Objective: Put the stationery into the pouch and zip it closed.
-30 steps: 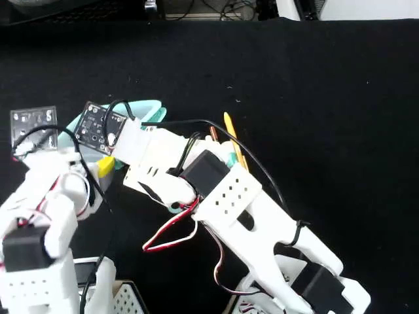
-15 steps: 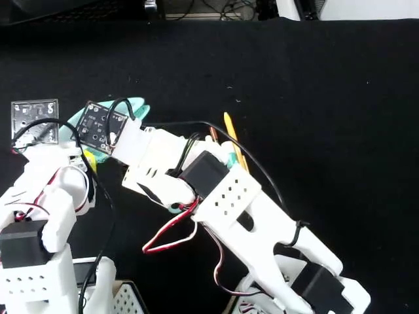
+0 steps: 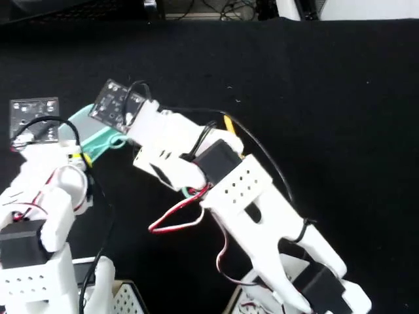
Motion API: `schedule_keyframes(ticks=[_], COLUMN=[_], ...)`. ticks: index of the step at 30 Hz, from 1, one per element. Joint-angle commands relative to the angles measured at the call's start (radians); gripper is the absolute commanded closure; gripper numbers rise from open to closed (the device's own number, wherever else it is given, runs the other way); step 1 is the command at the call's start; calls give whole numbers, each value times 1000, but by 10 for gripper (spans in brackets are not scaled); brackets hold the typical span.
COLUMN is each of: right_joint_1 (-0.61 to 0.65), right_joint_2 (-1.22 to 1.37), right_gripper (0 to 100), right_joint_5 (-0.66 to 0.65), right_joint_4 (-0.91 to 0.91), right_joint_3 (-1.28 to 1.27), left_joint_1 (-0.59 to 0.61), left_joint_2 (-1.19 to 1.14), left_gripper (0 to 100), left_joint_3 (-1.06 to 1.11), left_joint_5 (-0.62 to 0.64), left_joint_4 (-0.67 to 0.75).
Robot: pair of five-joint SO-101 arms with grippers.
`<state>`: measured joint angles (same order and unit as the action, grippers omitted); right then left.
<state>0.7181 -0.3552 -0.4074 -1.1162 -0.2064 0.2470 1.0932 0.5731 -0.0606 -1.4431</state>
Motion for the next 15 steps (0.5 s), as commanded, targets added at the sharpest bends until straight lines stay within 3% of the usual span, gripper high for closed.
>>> schedule_keyframes(ticks=[1, 9, 15], right_joint_1=[-57, -132, -180], right_joint_2=[-38, -38, -38], right_gripper=[987, 987, 987], right_joint_5=[40, 37, 37], right_joint_4=[32, 34, -14], right_joint_3=[39, 68, 202], left_joint_1=[104, 160, 151], left_joint_2=[-11, -11, -37], left_gripper=[952, 952, 949], left_joint_3=[-39, -51, -260], left_joint_5=[-38, -81, -5], left_joint_4=[-2, -2, -83])
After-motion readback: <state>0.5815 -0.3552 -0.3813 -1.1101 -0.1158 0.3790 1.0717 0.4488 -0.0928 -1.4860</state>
